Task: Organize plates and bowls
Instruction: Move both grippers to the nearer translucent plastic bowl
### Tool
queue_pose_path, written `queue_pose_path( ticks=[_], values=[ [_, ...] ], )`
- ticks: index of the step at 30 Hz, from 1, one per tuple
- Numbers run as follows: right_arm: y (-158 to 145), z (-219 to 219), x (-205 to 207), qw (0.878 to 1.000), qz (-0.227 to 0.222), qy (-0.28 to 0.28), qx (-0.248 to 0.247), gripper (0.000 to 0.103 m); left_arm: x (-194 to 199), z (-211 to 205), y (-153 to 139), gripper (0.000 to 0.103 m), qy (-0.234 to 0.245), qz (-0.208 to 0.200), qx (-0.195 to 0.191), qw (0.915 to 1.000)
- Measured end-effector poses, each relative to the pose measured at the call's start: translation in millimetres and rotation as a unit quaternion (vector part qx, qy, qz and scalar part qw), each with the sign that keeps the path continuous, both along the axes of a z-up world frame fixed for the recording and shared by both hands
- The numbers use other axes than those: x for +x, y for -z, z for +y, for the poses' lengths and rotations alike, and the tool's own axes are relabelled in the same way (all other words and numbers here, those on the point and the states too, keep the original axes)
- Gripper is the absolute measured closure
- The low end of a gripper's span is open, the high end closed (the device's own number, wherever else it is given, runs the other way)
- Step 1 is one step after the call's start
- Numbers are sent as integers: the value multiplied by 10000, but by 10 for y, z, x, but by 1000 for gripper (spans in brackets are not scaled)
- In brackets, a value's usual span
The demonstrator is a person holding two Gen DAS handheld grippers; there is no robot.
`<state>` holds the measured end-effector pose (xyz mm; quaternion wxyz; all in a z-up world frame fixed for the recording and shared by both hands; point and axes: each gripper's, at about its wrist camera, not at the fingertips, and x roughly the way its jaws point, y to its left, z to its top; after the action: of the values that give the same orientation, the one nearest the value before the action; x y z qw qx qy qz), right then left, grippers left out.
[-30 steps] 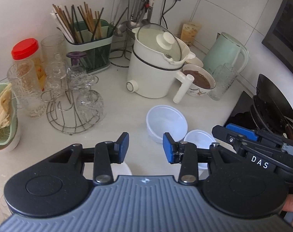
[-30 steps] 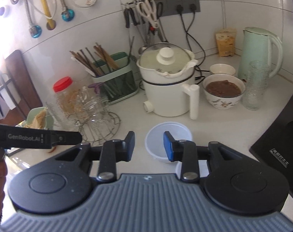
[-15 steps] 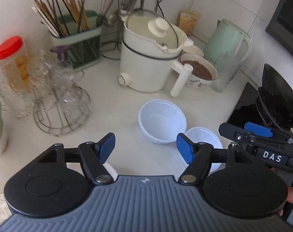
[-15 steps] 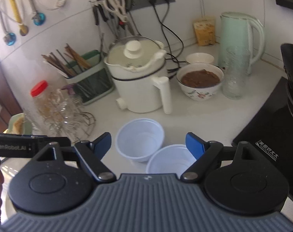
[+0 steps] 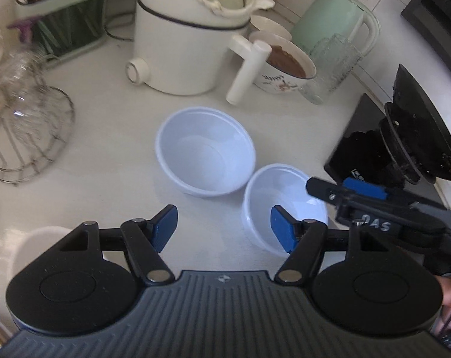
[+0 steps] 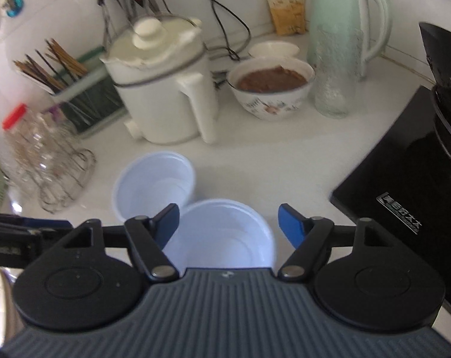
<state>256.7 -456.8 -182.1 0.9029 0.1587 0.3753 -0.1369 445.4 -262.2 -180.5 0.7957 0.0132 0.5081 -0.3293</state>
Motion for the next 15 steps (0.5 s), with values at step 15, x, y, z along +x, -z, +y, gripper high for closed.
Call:
queue_pose_path(
  ticks=[15],
  values=[
    [344,-213,145,9978,489,-79,436,48,102,-408,484,54,373,603,48,9975]
  ],
)
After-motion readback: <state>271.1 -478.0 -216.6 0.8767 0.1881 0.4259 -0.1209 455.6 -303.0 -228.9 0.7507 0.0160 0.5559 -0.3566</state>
